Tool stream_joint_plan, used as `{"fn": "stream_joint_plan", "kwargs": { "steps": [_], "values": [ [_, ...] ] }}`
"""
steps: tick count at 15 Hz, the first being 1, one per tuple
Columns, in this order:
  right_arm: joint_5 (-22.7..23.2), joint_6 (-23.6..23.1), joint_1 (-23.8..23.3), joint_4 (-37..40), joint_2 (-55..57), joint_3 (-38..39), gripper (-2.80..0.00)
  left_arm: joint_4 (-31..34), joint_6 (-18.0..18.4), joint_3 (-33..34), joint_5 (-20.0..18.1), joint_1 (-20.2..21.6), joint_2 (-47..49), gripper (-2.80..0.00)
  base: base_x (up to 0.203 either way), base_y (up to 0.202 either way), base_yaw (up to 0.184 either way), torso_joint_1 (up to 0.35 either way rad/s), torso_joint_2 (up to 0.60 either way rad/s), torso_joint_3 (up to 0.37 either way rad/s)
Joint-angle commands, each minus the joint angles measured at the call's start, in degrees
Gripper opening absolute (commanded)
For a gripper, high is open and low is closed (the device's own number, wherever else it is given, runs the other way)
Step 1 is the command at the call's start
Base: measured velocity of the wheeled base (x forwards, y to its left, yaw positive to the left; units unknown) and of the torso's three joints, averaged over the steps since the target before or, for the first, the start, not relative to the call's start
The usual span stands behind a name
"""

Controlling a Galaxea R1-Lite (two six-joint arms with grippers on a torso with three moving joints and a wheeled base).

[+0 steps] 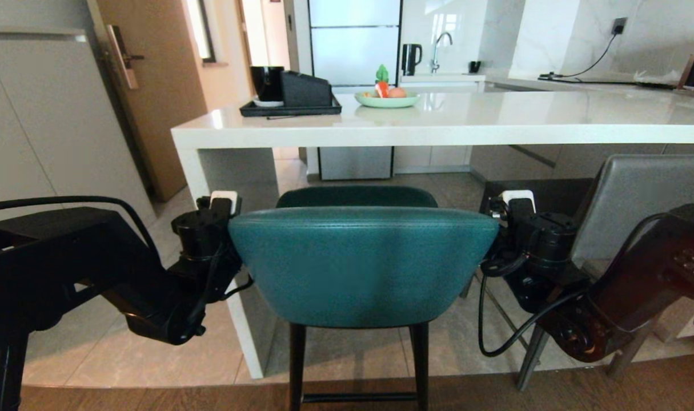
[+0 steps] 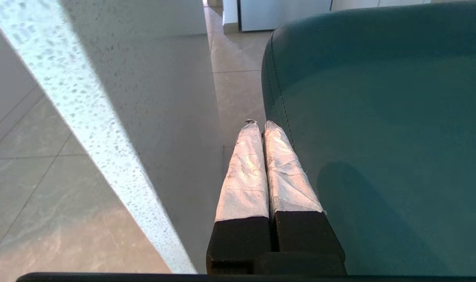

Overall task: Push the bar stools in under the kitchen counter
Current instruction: Pull the blue chair out from under the dining table

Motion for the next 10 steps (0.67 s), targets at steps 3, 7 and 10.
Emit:
{"fn": "stream_joint_plan", "kwargs": {
  "steps": [3, 7, 10],
  "values": [
    [-0.02, 0.29, 6.02, 1.15, -6.27, 2.16, -2.80, 3.38, 0.14, -3.43, -0.05, 0.06, -0.07, -2.80, 0.000, 0.000, 0.000, 0.000, 0.00, 0.000],
    [0.06, 4.54, 9.15, 5.68, -13.02, 7.22, -2.80, 3.66, -0.18, -0.48, -2.58, -0.47, -1.70, -2.80, 0.000, 0.000, 0.000, 0.000, 0.00, 0.000],
    [0.06, 8.76, 8.97, 8.12, -14.15, 10.29, -2.80, 3.56, -0.22, -0.18, -2.59, -0.38, -2.08, -2.80, 0.000, 0.000, 0.000, 0.000, 0.00, 0.000]
  ]
}}
